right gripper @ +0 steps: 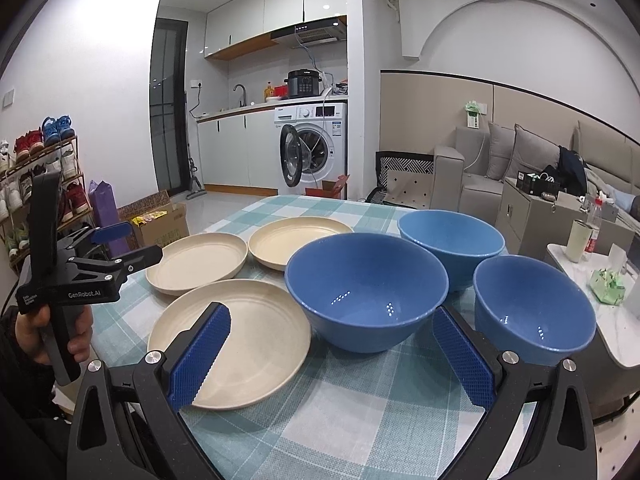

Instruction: Organize plates and bowls

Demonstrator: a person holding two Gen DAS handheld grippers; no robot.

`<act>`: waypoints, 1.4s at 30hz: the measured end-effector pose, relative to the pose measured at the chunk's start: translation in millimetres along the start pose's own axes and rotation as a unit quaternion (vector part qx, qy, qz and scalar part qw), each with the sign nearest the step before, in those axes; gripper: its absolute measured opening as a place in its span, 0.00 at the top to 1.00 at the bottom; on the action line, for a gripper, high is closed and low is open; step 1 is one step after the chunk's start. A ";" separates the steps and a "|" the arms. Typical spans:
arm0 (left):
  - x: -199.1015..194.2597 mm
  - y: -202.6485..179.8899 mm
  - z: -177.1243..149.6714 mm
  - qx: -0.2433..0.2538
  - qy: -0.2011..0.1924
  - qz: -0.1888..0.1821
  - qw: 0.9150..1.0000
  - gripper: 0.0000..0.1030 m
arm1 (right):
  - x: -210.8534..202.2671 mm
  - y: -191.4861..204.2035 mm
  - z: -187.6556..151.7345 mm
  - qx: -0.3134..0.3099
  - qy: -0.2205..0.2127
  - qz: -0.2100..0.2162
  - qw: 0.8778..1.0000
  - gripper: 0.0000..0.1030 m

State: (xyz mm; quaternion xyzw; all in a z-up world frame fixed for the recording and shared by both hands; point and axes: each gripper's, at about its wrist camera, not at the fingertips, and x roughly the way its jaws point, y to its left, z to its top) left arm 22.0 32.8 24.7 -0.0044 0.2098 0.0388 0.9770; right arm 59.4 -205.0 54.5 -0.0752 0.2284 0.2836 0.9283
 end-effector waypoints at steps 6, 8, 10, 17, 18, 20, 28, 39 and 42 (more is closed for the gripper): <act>2.1 3.3 13.3 0.012 -0.002 0.000 1.000 0.00 | -0.3 -5.0 18.5 -0.004 -0.006 0.000 1.000 0.00; 1.8 3.7 18.7 0.018 -0.009 0.006 1.000 0.00 | 0.5 -6.4 26.0 -0.010 -0.005 -0.005 1.000 0.00; 3.3 4.9 23.9 0.021 -0.013 0.010 1.000 0.00 | 2.1 -7.7 34.6 -0.012 -0.001 -0.010 1.000 0.00; 8.5 12.3 41.6 0.019 -0.021 0.023 0.999 0.00 | 9.9 -18.9 65.4 -0.010 0.003 -0.011 1.000 0.00; 10.1 13.3 43.9 0.017 -0.019 0.024 0.999 0.00 | 11.3 -20.0 70.6 -0.012 0.004 -0.013 1.000 0.00; 13.9 16.4 49.1 0.013 -0.017 0.028 0.999 0.00 | 12.9 -20.7 78.7 -0.016 0.003 -0.011 1.000 0.00; 30.5 34.1 63.0 -0.018 -0.006 0.014 1.000 0.00 | 21.8 -31.3 115.9 -0.002 0.006 0.011 1.000 0.00; 48.7 42.1 82.6 -0.014 -0.001 0.022 1.000 0.00 | 42.7 -45.8 159.2 0.013 0.018 0.022 1.000 0.00; 56.2 42.4 89.1 -0.010 0.003 0.022 1.000 0.00 | 48.5 -47.5 165.5 0.006 0.017 0.017 1.000 0.00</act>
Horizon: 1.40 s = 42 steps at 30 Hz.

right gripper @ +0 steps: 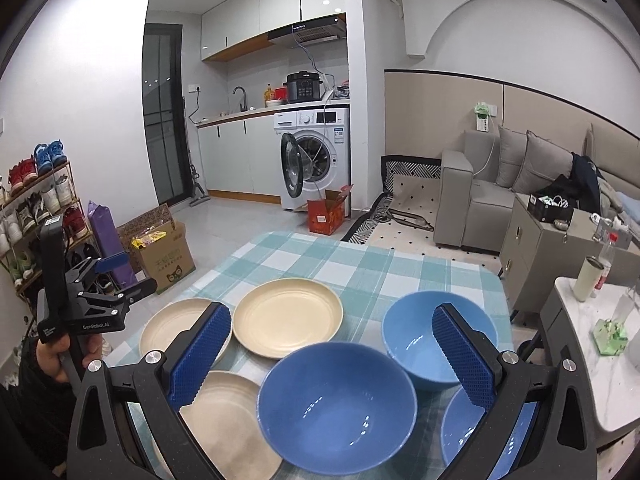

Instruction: Organize plates and bowls

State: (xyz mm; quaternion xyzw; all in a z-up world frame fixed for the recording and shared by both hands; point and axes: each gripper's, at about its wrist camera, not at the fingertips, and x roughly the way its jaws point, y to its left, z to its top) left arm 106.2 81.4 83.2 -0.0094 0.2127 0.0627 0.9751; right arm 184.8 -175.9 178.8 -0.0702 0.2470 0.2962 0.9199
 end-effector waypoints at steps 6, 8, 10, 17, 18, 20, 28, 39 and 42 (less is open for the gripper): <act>15.7 5.4 14.2 -0.005 0.008 0.006 1.000 0.00 | 21.9 -1.6 21.9 0.003 0.011 0.003 1.000 0.00; 21.8 8.3 16.8 -0.010 0.014 0.004 1.000 0.00 | 35.8 -1.9 28.1 0.011 0.020 0.006 1.000 0.00; 29.3 8.8 18.3 -0.009 0.020 0.011 1.000 0.00 | 46.8 -0.7 29.2 0.014 0.030 0.009 0.999 0.00; 49.8 8.1 17.5 0.002 0.042 0.020 0.999 0.00 | 95.3 2.1 32.0 0.014 0.078 0.019 0.997 0.00; 52.4 9.1 17.5 0.000 0.044 0.020 0.999 0.00 | 100.2 2.2 30.4 0.016 0.084 0.020 0.996 0.00; 57.6 11.7 16.5 -0.005 0.050 0.018 0.999 0.00 | 111.7 2.0 28.9 0.015 0.094 0.024 0.995 0.00; 79.6 16.7 14.1 -0.015 0.074 0.022 0.997 0.00 | 153.5 1.3 25.9 0.005 0.132 0.029 0.991 0.00; 110.4 14.7 15.5 -0.008 0.112 0.012 0.994 0.00 | 202.8 -4.3 21.1 0.012 0.189 0.051 0.981 0.00; 120.5 14.0 14.1 -0.008 0.127 0.007 0.992 0.00 | 218.4 -6.5 20.1 0.016 0.204 0.047 0.978 0.00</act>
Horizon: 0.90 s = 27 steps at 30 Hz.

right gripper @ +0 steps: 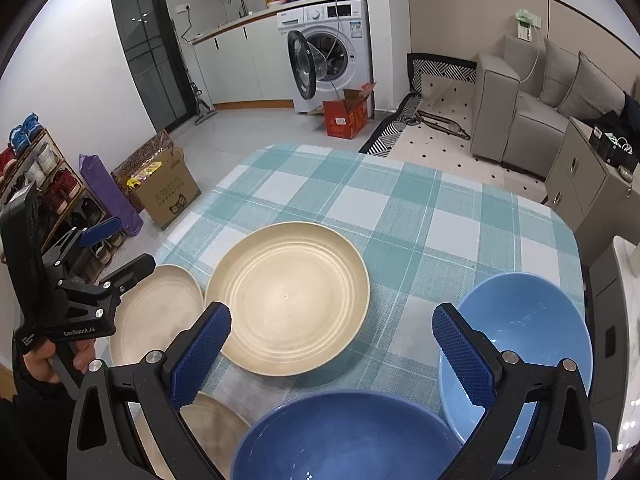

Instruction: Organize plates and bowls

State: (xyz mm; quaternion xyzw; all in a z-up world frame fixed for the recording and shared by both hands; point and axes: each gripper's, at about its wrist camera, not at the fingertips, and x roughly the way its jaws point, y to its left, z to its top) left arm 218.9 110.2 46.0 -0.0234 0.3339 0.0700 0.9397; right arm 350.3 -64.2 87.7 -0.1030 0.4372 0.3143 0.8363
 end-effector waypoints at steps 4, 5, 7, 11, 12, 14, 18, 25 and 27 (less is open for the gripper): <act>10.5 -1.4 0.4 0.002 0.013 -0.001 1.000 0.00 | 10.9 -3.0 5.0 0.002 0.012 0.002 1.000 0.00; 12.9 -1.5 0.6 0.002 0.016 -0.003 1.000 0.00 | 14.2 -3.8 6.5 0.004 0.015 0.004 1.000 0.00; 17.2 -1.5 0.4 0.001 0.022 -0.006 1.000 0.00 | 20.3 -5.0 9.4 0.004 0.020 0.003 1.000 0.00; 26.8 -1.8 0.7 0.001 0.032 -0.007 0.999 0.00 | 31.7 -6.9 13.7 0.004 0.034 0.003 0.999 0.00; 29.4 -1.6 1.0 0.001 0.035 -0.008 0.999 0.00 | 36.1 -7.5 14.8 0.003 0.039 0.002 0.999 0.00; 36.3 -1.6 1.7 0.000 0.043 -0.011 0.999 0.00 | 45.0 -9.4 16.4 0.005 0.050 0.005 0.999 0.00; 48.7 -4.4 0.5 0.005 0.057 -0.012 0.998 0.00 | 62.3 -13.8 16.2 0.012 0.075 0.007 0.997 0.00; 66.7 -8.0 -3.1 0.014 0.081 -0.015 0.997 0.00 | 89.1 -20.9 14.9 0.015 0.118 0.008 0.993 0.00; 70.5 -7.3 -4.6 0.014 0.087 -0.018 0.996 0.00 | 94.8 -20.3 14.2 0.014 0.125 0.010 0.992 0.00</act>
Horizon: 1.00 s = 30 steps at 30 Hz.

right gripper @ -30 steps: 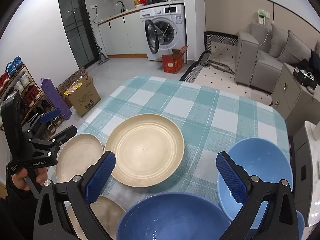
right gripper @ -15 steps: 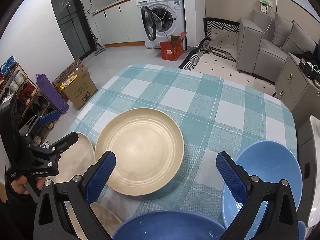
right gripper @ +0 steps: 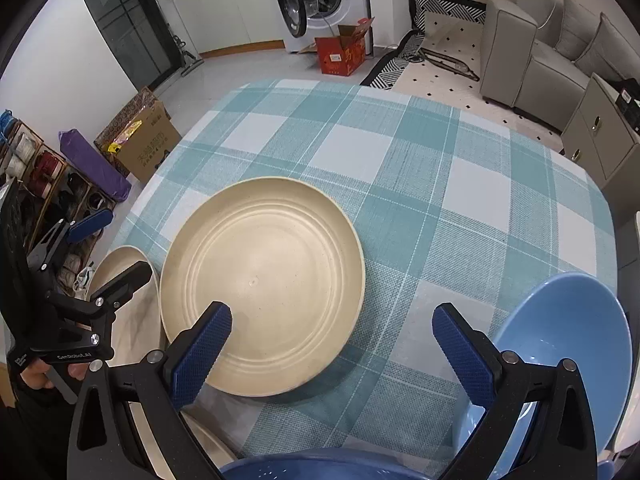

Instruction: Organize plates and bowls

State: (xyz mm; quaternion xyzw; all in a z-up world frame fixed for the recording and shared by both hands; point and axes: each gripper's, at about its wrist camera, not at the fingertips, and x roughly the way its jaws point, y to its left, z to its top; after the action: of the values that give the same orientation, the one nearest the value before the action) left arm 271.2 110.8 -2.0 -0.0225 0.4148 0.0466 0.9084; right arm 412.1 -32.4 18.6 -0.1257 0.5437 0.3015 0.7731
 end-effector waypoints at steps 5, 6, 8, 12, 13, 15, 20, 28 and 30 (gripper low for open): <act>12.6 1.3 -2.0 -0.001 0.019 -0.001 1.000 0.00 | 15.5 2.9 2.9 -0.006 0.024 0.005 1.000 0.00; 15.0 1.1 -2.3 -0.001 0.022 -0.002 1.000 0.00 | 18.3 2.8 3.5 -0.007 0.028 0.005 1.000 0.00; 19.0 0.0 -3.5 0.003 0.028 -0.002 1.000 0.00 | 25.0 2.2 4.2 -0.009 0.040 0.010 0.999 0.00; 26.7 -1.8 -5.3 0.008 0.039 -0.003 0.999 0.00 | 34.8 4.1 6.7 -0.022 0.051 0.002 0.998 0.01; 28.7 -2.1 -5.7 0.009 0.042 -0.003 0.999 0.00 | 35.8 4.5 7.6 -0.023 0.052 0.003 0.998 0.01; 32.0 -2.8 -5.8 0.011 0.045 -0.005 0.999 0.00 | 38.4 5.8 8.7 -0.026 0.055 -0.007 0.998 0.01; 36.8 -4.7 -4.8 0.015 0.050 -0.007 0.999 0.00 | 44.9 10.9 10.2 -0.043 0.062 -0.012 0.997 0.01; 37.7 -4.1 -4.6 0.017 0.051 -0.010 0.999 0.00 | 44.5 17.7 14.8 -0.062 0.060 -0.016 0.996 0.04; 38.5 -3.6 -4.5 0.017 0.052 -0.010 0.998 0.00 | 45.8 21.6 16.3 -0.069 0.062 -0.015 0.996 0.04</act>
State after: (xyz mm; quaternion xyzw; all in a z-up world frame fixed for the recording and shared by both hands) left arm 293.3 109.4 -34.1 -0.0132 0.4618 0.0294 0.8864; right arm 422.0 8.2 -14.3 -0.2051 0.5665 0.3181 0.7320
